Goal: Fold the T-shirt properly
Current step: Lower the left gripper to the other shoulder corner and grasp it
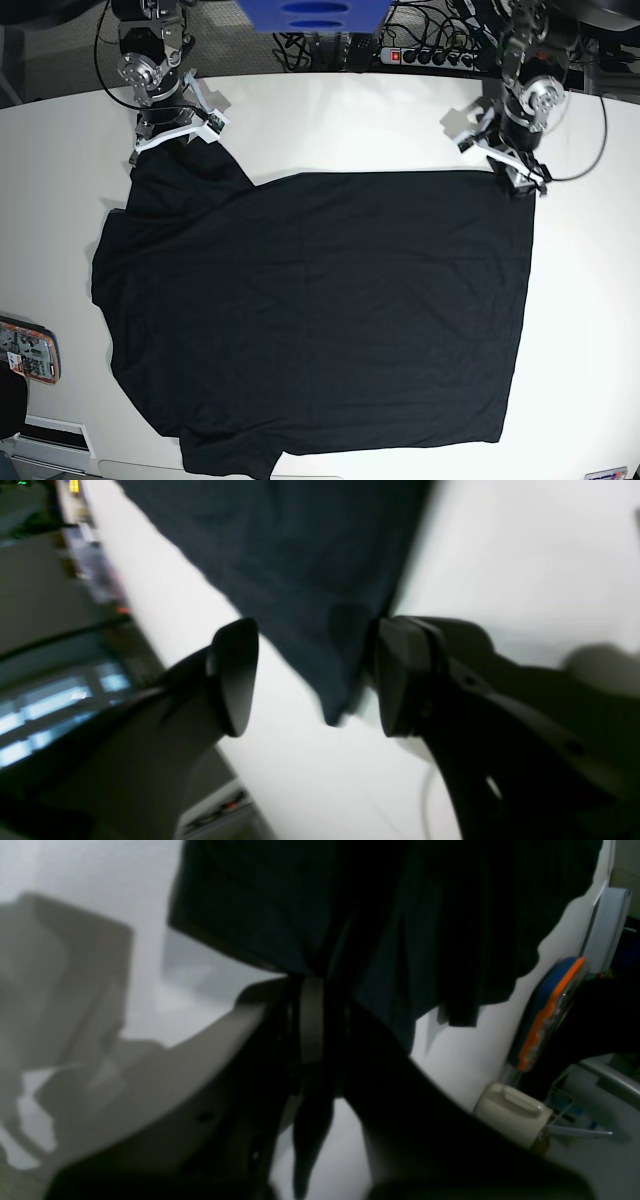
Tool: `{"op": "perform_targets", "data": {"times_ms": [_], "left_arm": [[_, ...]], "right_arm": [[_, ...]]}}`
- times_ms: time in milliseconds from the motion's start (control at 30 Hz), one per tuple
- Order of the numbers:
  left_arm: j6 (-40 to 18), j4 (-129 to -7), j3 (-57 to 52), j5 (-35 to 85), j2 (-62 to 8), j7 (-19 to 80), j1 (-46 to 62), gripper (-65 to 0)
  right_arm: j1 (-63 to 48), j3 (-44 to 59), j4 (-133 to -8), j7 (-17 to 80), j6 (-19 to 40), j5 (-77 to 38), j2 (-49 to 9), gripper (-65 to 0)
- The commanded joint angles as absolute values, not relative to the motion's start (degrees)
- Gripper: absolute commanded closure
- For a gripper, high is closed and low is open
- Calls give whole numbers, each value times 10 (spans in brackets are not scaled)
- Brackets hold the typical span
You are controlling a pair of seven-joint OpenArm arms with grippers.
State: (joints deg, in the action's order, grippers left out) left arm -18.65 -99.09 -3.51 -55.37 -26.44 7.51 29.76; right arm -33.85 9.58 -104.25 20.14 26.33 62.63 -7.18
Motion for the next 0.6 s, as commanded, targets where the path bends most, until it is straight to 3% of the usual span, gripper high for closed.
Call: {"op": "perform_targets", "data": {"times_ms": [0, 567], "left_arm": [[-196, -988, -31, -553, -274, 81, 300, -362], [-197, -983, -44, -551, -295, 87, 341, -358]], "right_arm": [[-345, 95, -1046, 207, 280, 621, -73, 0], [-345, 97, -1046, 207, 280, 621, -73, 0]]}}
